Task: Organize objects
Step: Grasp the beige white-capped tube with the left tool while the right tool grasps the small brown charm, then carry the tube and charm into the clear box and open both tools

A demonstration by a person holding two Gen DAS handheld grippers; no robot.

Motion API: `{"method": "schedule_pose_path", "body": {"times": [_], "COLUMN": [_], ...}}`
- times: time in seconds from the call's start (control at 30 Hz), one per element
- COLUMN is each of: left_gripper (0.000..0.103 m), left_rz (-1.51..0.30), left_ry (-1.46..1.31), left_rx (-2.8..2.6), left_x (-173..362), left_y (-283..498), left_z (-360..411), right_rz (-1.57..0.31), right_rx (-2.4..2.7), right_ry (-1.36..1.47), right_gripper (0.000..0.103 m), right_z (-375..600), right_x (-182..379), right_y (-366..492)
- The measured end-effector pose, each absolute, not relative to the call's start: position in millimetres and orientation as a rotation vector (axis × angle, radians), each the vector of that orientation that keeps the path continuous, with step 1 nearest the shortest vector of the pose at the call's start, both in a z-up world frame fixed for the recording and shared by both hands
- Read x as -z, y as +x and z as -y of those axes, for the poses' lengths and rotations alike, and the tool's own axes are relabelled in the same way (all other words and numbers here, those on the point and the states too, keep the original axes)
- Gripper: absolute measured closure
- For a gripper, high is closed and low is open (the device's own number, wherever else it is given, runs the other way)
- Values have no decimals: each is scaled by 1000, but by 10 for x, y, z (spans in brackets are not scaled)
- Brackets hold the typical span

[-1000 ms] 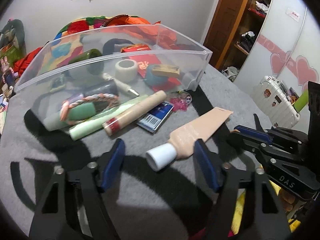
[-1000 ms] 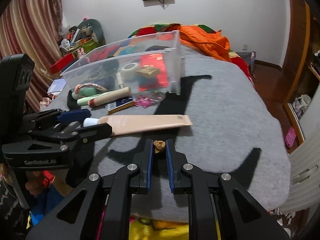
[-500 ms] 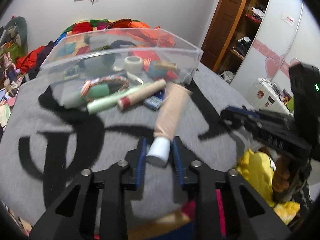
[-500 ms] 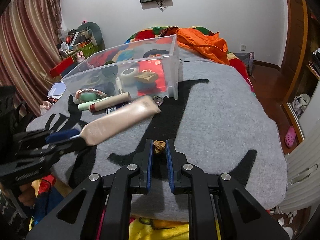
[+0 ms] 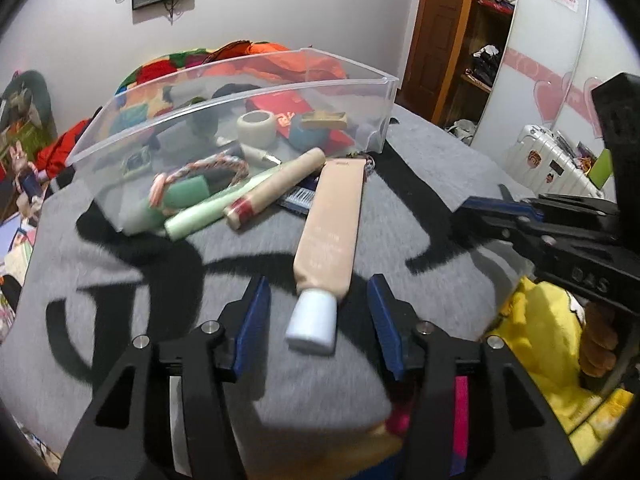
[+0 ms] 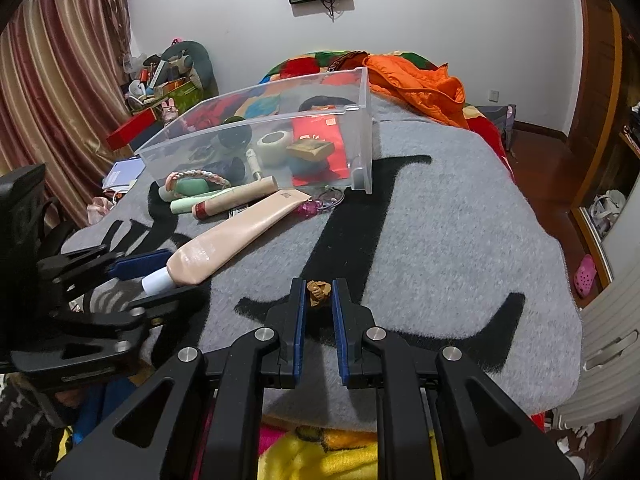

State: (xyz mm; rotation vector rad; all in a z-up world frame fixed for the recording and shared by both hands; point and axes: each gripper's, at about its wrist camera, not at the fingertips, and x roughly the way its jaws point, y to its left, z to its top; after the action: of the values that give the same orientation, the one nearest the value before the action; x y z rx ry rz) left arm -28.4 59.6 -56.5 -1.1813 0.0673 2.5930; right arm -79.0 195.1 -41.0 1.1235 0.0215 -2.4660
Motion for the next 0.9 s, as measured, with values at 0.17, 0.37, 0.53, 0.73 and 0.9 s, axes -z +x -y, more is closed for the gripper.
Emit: {"method": "schedule_pose_path", "body": {"times": [0.17, 0.37, 0.53, 0.73, 0.9], "left_gripper": [82, 82, 83, 83, 83], "left_rz": [-72, -108, -107, -23, 12], "left_ry": [-1142, -1075, -1039, -962, -908], "left_rx": [-2565, -2582, -2669, -2684, -2717], "left_x": [532, 410, 235, -5, -191], "left_y": [-261, -27, 46, 105, 146], "left_z": [-656, -688, -621, -519, -439], "right_rz": [-21, -33, -42, -65, -78], "right_rx": [2470, 2477, 2486, 2497, 2501], "right_ry": [1110, 1082, 1057, 1007, 954], "right_gripper": [91, 91, 91, 91, 91], "right_z": [-1938, -1906, -1881, -1814, -1748], "right_x": [382, 290, 194, 49, -88], "right_y": [-774, -747, -741, -717, -712]}}
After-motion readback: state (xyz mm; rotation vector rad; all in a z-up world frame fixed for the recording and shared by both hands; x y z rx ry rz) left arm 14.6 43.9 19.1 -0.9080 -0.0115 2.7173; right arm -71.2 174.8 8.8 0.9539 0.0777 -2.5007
